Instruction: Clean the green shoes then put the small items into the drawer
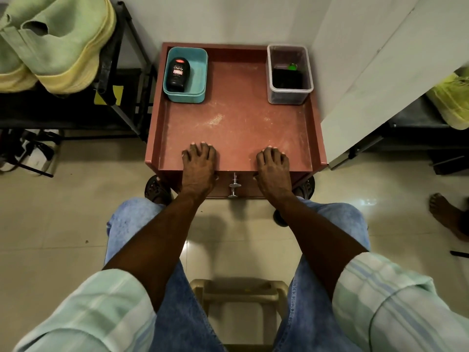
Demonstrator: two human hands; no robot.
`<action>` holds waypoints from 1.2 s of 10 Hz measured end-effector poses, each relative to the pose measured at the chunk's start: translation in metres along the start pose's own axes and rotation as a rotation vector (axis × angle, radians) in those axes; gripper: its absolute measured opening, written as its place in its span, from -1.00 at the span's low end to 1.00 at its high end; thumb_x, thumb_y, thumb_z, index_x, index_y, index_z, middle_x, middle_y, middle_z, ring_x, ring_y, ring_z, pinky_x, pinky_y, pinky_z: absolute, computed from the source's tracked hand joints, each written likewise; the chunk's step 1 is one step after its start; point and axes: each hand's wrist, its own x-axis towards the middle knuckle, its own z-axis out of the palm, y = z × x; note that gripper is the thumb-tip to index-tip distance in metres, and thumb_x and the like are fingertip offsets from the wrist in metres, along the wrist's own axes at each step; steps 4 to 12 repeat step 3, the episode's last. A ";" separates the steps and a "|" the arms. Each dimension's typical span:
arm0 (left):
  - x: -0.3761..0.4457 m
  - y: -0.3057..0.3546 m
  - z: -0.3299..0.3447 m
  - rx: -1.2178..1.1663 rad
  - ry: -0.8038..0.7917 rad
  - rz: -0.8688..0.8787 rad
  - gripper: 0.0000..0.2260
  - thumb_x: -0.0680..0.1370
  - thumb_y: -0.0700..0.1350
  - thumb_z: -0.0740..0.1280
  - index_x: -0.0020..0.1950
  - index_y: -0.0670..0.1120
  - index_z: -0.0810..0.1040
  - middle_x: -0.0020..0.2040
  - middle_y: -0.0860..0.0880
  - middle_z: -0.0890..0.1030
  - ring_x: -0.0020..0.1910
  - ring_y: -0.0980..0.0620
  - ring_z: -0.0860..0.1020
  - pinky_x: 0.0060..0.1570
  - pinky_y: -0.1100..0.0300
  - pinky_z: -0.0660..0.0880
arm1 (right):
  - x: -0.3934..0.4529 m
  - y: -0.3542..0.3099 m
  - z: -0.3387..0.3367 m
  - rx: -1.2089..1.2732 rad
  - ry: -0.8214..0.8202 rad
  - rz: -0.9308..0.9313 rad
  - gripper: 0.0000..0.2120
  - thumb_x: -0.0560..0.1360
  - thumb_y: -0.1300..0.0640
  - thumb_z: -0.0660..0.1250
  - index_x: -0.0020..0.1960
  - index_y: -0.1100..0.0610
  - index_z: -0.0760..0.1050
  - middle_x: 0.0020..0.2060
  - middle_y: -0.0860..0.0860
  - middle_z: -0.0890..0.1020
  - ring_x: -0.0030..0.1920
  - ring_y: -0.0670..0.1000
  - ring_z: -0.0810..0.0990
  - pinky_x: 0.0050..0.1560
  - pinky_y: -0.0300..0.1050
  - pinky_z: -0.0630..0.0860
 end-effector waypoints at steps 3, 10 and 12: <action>-0.020 -0.012 -0.064 -0.288 -0.093 -0.010 -0.07 0.43 0.13 0.46 0.57 -0.12 -0.04 0.58 -0.18 -0.05 0.55 -0.24 -0.09 0.47 -0.22 -0.04 | -0.015 -0.002 -0.060 0.240 -0.171 0.072 -0.10 0.43 -0.01 0.45 0.55 0.21 -0.01 0.52 0.26 0.07 0.52 0.27 0.06 0.48 0.19 0.09; -0.020 -0.012 -0.064 -0.288 -0.093 -0.010 -0.07 0.43 0.13 0.46 0.57 -0.12 -0.04 0.58 -0.18 -0.05 0.55 -0.24 -0.09 0.47 -0.22 -0.04 | -0.015 -0.002 -0.060 0.240 -0.171 0.072 -0.10 0.43 -0.01 0.45 0.55 0.21 -0.01 0.52 0.26 0.07 0.52 0.27 0.06 0.48 0.19 0.09; -0.020 -0.012 -0.064 -0.288 -0.093 -0.010 -0.07 0.43 0.13 0.46 0.57 -0.12 -0.04 0.58 -0.18 -0.05 0.55 -0.24 -0.09 0.47 -0.22 -0.04 | -0.015 -0.002 -0.060 0.240 -0.171 0.072 -0.10 0.43 -0.01 0.45 0.55 0.21 -0.01 0.52 0.26 0.07 0.52 0.27 0.06 0.48 0.19 0.09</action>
